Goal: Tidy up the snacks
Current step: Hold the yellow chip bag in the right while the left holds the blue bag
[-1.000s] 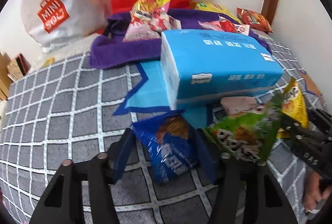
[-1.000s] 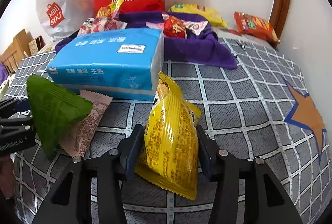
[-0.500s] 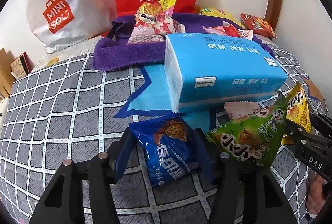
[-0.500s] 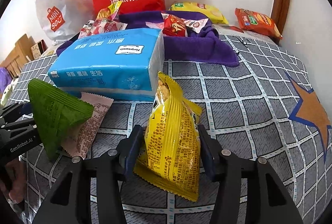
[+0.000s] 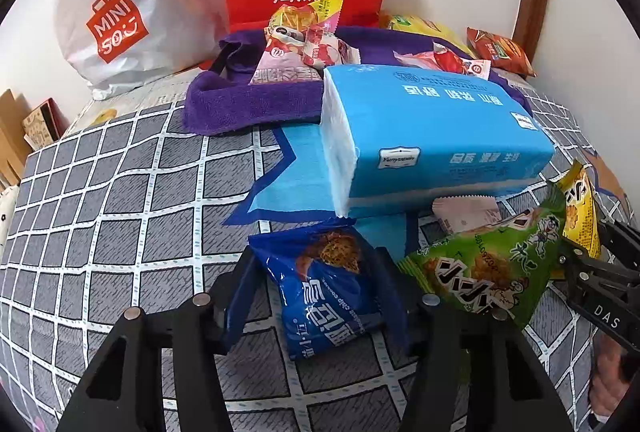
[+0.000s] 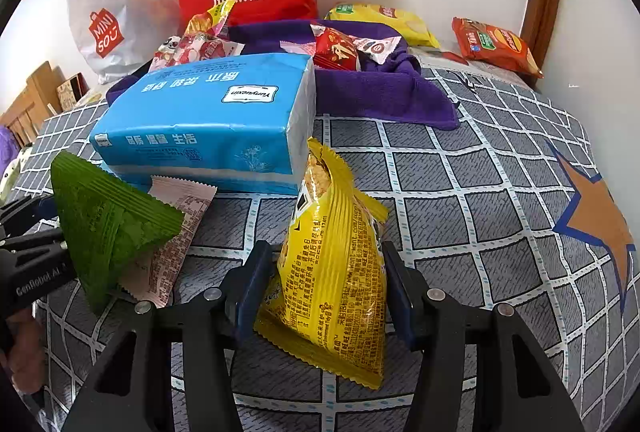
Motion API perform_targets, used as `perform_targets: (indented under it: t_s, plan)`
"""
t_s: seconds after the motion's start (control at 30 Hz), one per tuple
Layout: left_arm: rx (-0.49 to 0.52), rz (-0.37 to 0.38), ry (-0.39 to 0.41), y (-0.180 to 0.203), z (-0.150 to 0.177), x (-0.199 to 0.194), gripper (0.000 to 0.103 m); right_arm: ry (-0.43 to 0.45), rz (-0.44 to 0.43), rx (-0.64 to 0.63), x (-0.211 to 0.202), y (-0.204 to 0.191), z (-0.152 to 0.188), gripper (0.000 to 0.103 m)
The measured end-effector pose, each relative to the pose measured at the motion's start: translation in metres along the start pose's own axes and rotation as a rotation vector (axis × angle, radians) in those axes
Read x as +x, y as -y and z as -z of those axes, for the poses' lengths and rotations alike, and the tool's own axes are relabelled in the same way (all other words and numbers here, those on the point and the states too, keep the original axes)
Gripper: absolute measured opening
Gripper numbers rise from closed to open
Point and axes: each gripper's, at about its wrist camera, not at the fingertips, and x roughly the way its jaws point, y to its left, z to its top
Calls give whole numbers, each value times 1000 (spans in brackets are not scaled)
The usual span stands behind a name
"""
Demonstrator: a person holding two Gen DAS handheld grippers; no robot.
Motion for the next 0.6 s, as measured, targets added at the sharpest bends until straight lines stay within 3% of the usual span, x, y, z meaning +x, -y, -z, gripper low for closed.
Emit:
perform_targets:
  t_s: [0.23,0.6]
  plan:
    - [-44,-1,9,-8,0,-3,40,3,-4,11,-1,2,0,51]
    - [-48,-1,8,-8,-1,-3,41,9,-18,43,-2,6,1,47]
